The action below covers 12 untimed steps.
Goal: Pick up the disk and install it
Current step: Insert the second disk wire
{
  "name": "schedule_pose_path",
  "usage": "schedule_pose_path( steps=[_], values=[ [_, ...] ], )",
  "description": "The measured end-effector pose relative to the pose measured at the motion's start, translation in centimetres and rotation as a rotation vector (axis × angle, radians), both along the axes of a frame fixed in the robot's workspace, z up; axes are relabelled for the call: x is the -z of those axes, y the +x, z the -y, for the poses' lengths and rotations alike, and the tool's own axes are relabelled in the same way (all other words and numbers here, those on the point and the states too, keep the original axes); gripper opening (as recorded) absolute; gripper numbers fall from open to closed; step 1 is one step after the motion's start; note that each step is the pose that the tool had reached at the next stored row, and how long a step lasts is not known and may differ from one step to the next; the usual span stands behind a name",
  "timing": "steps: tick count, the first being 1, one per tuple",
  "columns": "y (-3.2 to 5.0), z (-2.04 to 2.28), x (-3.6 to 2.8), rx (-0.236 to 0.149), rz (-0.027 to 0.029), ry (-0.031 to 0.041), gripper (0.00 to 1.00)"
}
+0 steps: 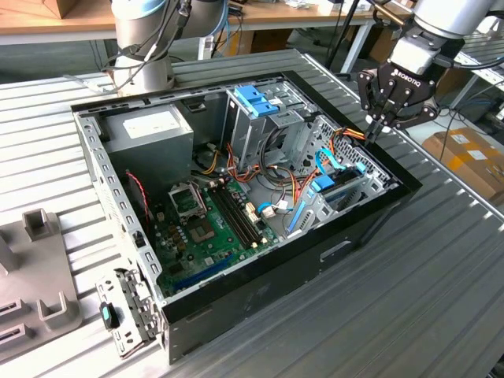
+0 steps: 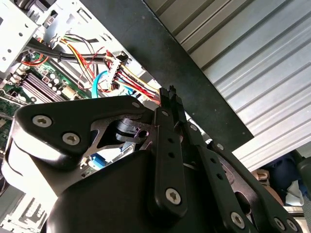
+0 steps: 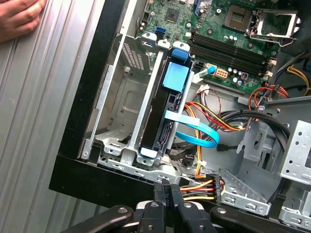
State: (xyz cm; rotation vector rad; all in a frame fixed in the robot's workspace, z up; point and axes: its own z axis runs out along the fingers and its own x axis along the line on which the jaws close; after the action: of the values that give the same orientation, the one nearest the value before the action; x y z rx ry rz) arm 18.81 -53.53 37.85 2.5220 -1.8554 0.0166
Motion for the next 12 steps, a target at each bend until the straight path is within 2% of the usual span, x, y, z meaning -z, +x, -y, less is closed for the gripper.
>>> schedule_pose_path(
  steps=[3, 7, 12],
  values=[
    [0.00, 0.00, 0.00, 0.002, 0.0000, 0.0000, 0.16],
    [0.00, 0.00, 0.00, 0.034, 0.0000, 0.0001, 0.16],
    [0.00, 0.00, 0.00, 0.035, 0.0000, 0.0000, 0.16]
  ],
)
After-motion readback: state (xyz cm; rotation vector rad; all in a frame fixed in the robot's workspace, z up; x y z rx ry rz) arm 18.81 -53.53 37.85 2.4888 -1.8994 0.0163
